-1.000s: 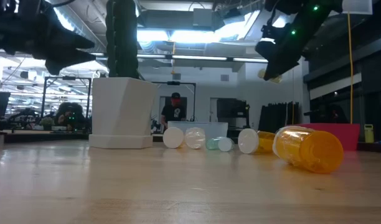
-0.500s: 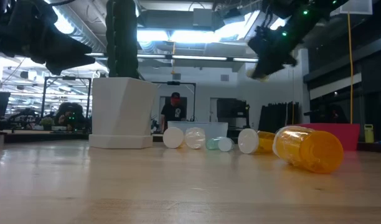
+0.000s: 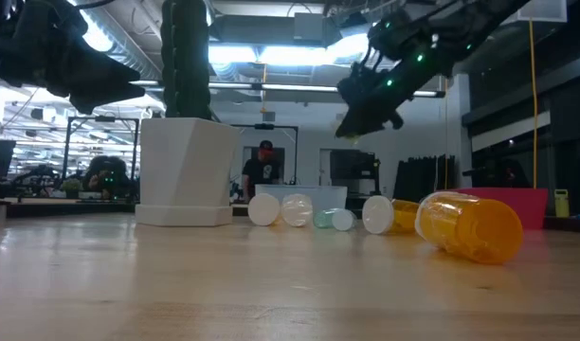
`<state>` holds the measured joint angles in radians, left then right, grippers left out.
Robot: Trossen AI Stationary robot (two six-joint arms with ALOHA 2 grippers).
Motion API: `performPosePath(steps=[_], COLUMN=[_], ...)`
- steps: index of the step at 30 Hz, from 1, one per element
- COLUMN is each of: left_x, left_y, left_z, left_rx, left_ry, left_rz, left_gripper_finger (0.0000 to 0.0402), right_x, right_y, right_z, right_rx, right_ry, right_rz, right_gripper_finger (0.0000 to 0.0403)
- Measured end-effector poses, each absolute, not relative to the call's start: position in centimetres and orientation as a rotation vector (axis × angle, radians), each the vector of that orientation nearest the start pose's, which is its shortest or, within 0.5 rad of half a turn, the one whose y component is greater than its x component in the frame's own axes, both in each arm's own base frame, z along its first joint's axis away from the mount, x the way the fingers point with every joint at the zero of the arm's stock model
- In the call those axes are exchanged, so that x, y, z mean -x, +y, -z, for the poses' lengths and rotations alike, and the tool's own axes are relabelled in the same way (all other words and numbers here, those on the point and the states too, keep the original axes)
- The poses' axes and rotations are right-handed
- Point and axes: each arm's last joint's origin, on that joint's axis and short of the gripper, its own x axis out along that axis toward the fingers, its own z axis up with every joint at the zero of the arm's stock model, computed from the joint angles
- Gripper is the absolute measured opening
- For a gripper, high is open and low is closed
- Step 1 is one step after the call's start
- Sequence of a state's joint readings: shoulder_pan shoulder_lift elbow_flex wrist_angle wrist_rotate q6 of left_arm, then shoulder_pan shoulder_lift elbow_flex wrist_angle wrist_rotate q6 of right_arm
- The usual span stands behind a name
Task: Pick and place medicine bottles into bin by pill shape (circle, oval)
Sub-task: Put the small yellow pill bottle into the white bin, then put the large orange pill bottle into the red bin
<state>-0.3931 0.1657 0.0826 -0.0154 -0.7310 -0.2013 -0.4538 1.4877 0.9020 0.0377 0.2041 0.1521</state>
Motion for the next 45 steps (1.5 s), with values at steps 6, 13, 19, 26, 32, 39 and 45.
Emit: performPosePath(steps=[6,13,19,26,32,39,45], left_x=[-9.8,-9.8,-9.8,-9.8,-9.8,-9.8,-9.9], left_y=[-2.0,-2.0,-2.0,-2.0,-2.0,-2.0,-2.4], left_z=[-17.8,-17.8,-17.8,-17.8,-17.7,-17.8,-17.7], left_rx=[0.148,0.148,0.148,0.148,0.144,0.188,0.225], left_ry=[0.049,0.049,0.049,0.049,0.052,0.046,0.069], left_rz=[-0.344,-0.344,-0.344,-0.344,-0.345,-0.331,-0.178], left_gripper_finger=[0.0212,0.0212,0.0212,0.0212,0.0212,0.0212,0.0212], right_x=[-29.4,-30.3,-30.6,-30.8,-30.8,-30.9,-30.8], right_y=[-16.5,-18.2,-18.6,-18.6,-18.7,-18.4,-17.7], right_z=[-21.9,-19.6,-17.7,-17.5,-17.7,-18.3,-20.2], right_rx=[-0.234,-0.239,-0.247,-0.224,-0.221,-0.228,-0.231], right_ry=[0.412,0.386,0.435,0.435,0.415,0.392,0.333], right_rz=[0.643,0.658,0.663,0.657,0.656,0.607,0.507], right_gripper_finger=[0.0103,0.0103,0.0105,0.0148,0.0183,0.0188,0.0189])
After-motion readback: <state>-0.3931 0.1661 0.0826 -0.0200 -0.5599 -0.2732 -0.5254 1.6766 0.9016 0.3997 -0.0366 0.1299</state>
